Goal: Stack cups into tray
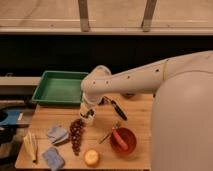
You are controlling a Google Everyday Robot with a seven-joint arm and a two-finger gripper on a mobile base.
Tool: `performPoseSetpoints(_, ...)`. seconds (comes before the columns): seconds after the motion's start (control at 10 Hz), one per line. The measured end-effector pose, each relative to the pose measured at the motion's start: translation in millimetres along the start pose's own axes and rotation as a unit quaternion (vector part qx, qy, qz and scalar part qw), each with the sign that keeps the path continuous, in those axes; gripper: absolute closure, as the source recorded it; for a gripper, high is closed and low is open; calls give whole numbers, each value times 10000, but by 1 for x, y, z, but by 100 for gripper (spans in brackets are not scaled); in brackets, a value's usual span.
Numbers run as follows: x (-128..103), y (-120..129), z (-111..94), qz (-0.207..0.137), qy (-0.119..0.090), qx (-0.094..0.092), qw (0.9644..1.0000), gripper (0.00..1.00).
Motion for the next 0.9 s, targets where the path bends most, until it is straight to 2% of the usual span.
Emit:
performPoseSetpoints(0.1, 2, -12, 3, 49, 276, 251, 9993, 33)
performPoseSetpoints(0.2, 4, -27, 8, 113, 558, 496, 9971, 33)
performPoseSetpoints(0.3, 4, -36, 13, 152, 791, 688, 9944, 33)
performPoseSetpoints(0.4, 7, -43, 16, 204, 902, 781, 9926, 33)
performPoseSetpoints(0.6, 17, -54, 20, 369, 1007, 823, 9908, 33)
performPoseSetpoints(0.9, 27, -58, 32, 610, 940, 643, 9916, 33)
